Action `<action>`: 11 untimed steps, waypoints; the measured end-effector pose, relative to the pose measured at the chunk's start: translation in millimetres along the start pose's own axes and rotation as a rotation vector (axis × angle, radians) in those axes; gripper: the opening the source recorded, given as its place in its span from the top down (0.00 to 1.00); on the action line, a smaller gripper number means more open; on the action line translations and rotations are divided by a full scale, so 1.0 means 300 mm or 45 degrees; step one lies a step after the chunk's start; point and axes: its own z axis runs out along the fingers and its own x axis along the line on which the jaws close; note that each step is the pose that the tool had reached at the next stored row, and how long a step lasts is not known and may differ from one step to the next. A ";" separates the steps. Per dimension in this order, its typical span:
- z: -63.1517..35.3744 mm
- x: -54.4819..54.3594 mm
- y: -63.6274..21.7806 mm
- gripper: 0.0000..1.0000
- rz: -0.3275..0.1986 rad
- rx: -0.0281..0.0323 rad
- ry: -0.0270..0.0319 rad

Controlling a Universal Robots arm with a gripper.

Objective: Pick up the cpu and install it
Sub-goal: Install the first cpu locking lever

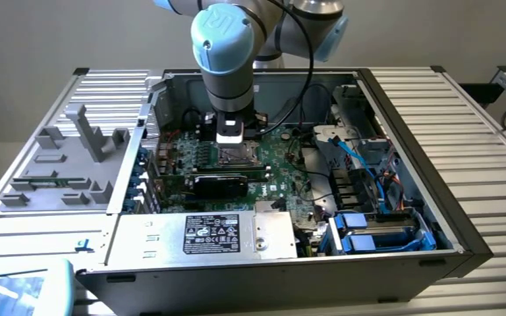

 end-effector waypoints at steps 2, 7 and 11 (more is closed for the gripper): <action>0.000 0.000 0.000 0.88 0.000 0.0001 0.0000; 0.000 0.005 -0.001 0.88 0.000 0.0000 0.0001; 0.001 0.009 -0.001 0.88 0.000 0.0000 0.0002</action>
